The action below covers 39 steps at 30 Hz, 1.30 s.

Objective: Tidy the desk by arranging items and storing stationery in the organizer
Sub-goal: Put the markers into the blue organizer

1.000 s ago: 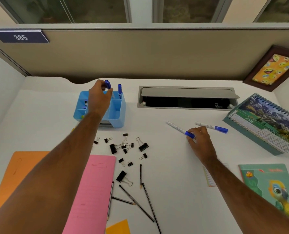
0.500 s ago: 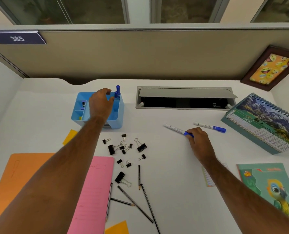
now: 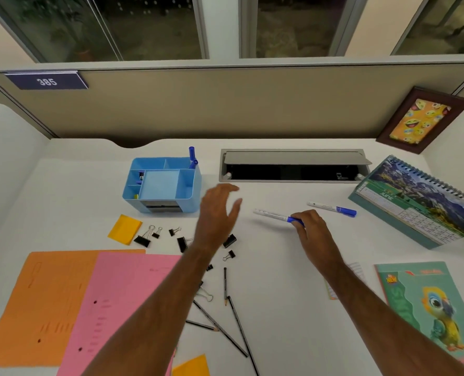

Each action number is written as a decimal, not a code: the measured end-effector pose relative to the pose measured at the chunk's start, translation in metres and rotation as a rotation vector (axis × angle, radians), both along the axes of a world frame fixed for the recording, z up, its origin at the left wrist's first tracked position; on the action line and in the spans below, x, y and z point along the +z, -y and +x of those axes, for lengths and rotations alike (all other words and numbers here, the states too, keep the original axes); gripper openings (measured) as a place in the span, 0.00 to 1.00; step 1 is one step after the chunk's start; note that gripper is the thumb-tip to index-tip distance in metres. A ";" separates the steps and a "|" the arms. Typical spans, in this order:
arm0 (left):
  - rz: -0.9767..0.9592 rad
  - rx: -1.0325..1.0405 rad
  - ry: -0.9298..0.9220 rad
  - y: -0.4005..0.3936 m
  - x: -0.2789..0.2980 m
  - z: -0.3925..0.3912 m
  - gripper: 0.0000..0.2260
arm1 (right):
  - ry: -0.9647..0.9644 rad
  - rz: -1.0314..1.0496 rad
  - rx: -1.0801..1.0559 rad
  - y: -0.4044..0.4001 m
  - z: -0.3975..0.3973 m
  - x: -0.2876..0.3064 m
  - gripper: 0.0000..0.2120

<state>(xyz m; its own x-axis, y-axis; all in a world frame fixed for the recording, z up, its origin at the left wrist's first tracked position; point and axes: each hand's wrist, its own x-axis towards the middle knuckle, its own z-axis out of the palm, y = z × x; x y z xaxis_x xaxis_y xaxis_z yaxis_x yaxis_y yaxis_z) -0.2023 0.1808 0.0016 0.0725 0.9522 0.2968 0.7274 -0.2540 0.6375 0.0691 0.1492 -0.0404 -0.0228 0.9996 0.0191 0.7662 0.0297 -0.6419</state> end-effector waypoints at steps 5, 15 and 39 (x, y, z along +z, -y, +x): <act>-0.094 -0.170 -0.072 0.036 -0.008 0.043 0.20 | -0.037 0.042 0.036 0.009 -0.017 0.019 0.10; -0.088 -0.177 -0.133 0.050 -0.007 0.055 0.13 | -0.268 0.091 0.022 0.030 -0.042 0.042 0.09; 0.009 0.379 0.202 -0.063 0.061 -0.094 0.11 | -0.211 -0.055 -0.171 -0.003 0.023 0.003 0.07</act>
<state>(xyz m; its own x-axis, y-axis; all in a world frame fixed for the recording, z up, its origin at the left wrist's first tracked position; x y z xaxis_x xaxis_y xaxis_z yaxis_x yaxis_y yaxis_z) -0.2959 0.2434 0.0625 -0.3422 0.8976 0.2778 0.6314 0.0007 0.7755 0.0923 0.1518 -0.0371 0.1453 0.9882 -0.0494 0.6062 -0.1284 -0.7849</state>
